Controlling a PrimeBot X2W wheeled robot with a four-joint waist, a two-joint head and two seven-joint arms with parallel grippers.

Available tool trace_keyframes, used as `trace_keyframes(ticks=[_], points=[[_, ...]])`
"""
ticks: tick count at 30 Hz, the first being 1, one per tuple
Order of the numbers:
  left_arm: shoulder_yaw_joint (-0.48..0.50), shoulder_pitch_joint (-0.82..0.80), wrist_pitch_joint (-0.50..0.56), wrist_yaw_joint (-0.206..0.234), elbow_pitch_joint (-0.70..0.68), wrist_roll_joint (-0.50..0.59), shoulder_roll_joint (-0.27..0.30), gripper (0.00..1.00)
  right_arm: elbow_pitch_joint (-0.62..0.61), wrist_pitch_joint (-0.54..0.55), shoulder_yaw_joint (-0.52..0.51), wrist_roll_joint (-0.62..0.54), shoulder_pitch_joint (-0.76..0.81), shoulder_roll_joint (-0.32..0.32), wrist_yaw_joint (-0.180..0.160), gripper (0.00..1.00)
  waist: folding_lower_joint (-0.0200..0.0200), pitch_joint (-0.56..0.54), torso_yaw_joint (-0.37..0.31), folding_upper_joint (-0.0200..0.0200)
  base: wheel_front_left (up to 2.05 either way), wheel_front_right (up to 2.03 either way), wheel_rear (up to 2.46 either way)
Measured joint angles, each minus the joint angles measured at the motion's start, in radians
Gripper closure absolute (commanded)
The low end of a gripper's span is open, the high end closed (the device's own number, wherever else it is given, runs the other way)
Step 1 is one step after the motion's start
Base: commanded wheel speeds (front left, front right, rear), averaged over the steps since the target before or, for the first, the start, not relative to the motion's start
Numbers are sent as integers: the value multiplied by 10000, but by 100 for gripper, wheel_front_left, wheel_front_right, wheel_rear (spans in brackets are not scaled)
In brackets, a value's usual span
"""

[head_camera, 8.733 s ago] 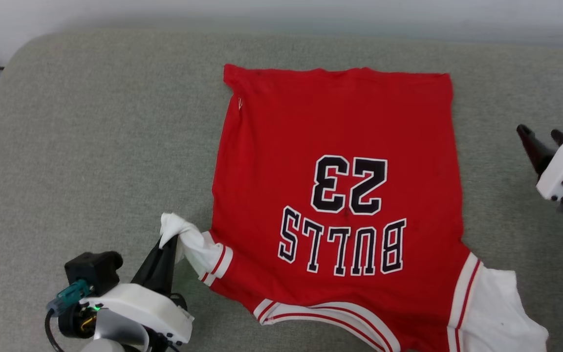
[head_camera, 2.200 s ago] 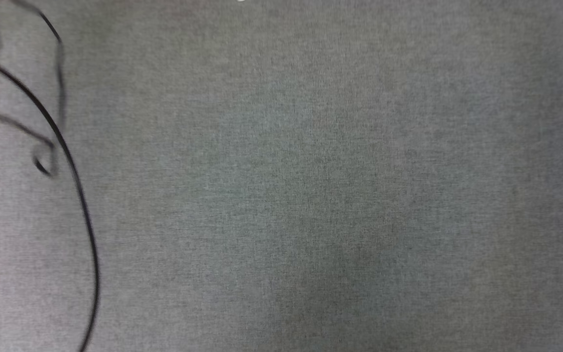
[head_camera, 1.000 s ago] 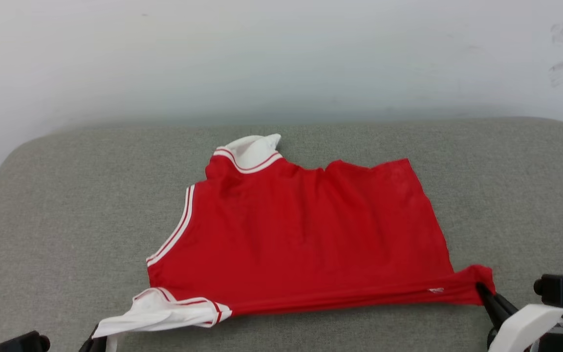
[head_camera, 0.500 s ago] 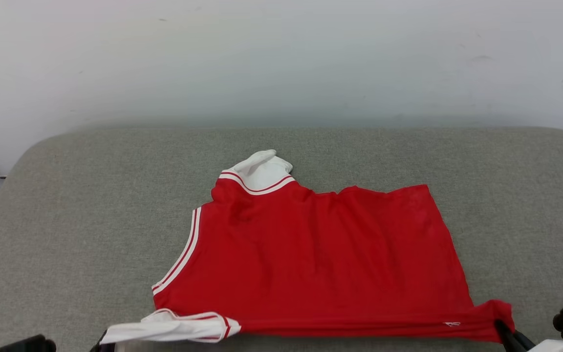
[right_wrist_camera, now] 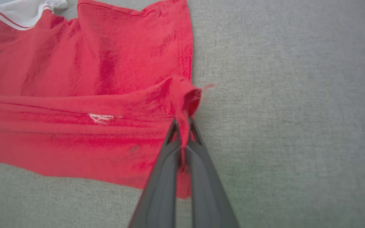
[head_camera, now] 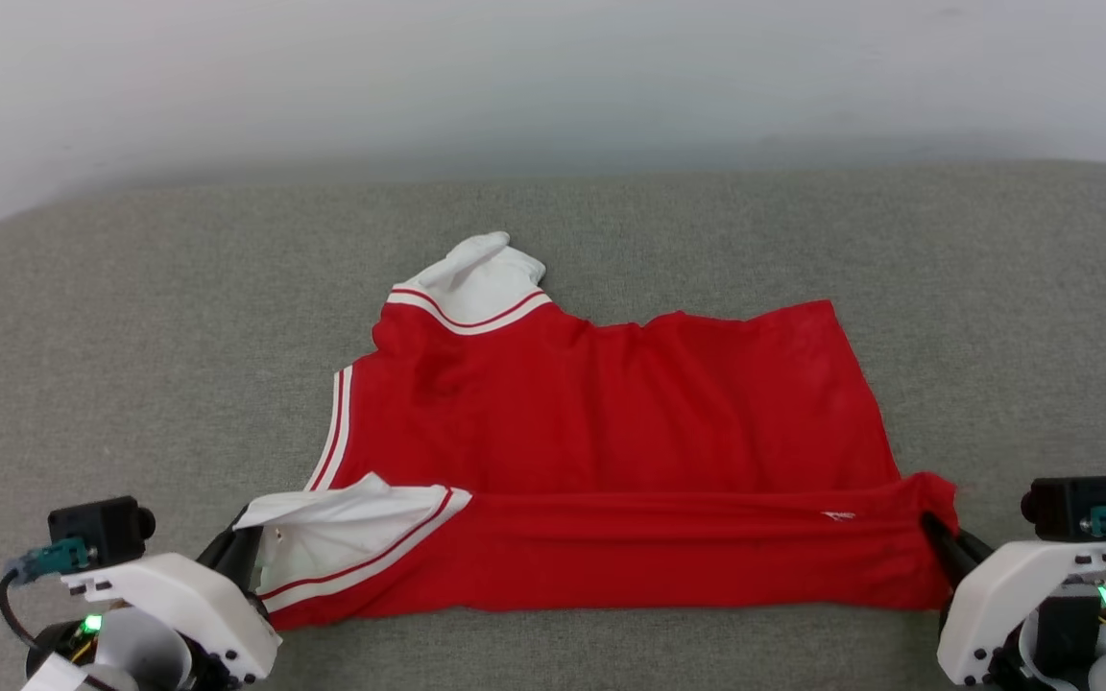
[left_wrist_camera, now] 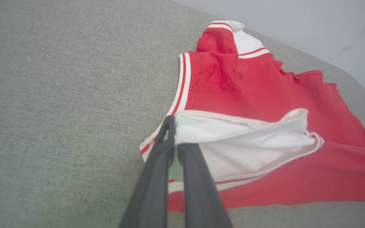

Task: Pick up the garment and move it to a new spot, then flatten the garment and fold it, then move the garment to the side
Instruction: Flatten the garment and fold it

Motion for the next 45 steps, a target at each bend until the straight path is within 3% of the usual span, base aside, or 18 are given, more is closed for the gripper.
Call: trace_keyframes(ticks=[8, 16, 17, 18, 19, 20, 21, 22, 28, 36, 40, 45], points=[[-566, -1250, 667, -594, 1453, -19, -366, 100, 1576, -412, 746, 161, -939, -115, -4, 100, 0, 715, -13, 0, 0, 0, 0], [-886, -1543, 1129, -968, 2458, -163, -529, 100, 2719, -984, 1365, 263, -1362, -247, -2, 100, 0, 694, -107, 0, 0, 0, 0], [-899, -1569, 1126, -1005, 2541, -173, -554, 100, 2824, -1089, 1396, 316, -1398, -249, -2, 85, 0, 648, -111, 0, 0, 0, 0], [-918, -1600, 1126, -1055, 2614, -182, -577, 100, 2918, -1287, 1417, 362, -1416, -249, -4, 53, -1, 591, -113, 0, 0, 0, 0], [-928, -1634, 1124, -1070, 2675, -196, -602, 89, 2999, -1436, 1448, 437, -1424, -245, -4, 0, 0, 527, -114, 0, 0, 0, 0], [-930, -1645, 1097, -1097, 2721, -196, -625, 60, 3045, -1615, 1490, 489, -1430, -247, -4, 0, 0, 458, -114, 0, 0, 0, 0], [-924, -1646, 1041, -1095, 2759, -196, -648, 15, 3043, -1948, 1503, 497, -1436, -247, -4, 0, -1, 382, -114, 0, 0, 0, 0], [-901, -1646, 943, -1072, 2813, -194, -669, 0, 3020, -2336, 1469, 504, -1457, -244, -4, 0, -1, 303, -111, 0, 0, 0, 0], [-683, -1582, 426, -830, 2813, -155, -698, 0, 2610, -3950, 1185, 307, -1348, -247, -6, 0, -2, -268, -63, 0, 0, 0, 0], [-433, -1234, 341, -257, 1921, -25, -305, 0, 1172, -4470, 466, -217, -593, -10, -6, 0, -2, -851, 10, 0, 0, 0, 0], [-502, -1124, 1227, -75, 1233, -190, 96, 0, 253, -4194, 161, -510, -65, 299, -6, 0, -3, -955, -4, 0, 0, 0, 0], [-775, -1070, 3319, 372, 646, -706, 706, 0, -748, -3804, -48, -782, 425, 656, -6, 0, -3, -830, -95, 0, 0, 0, 0]])
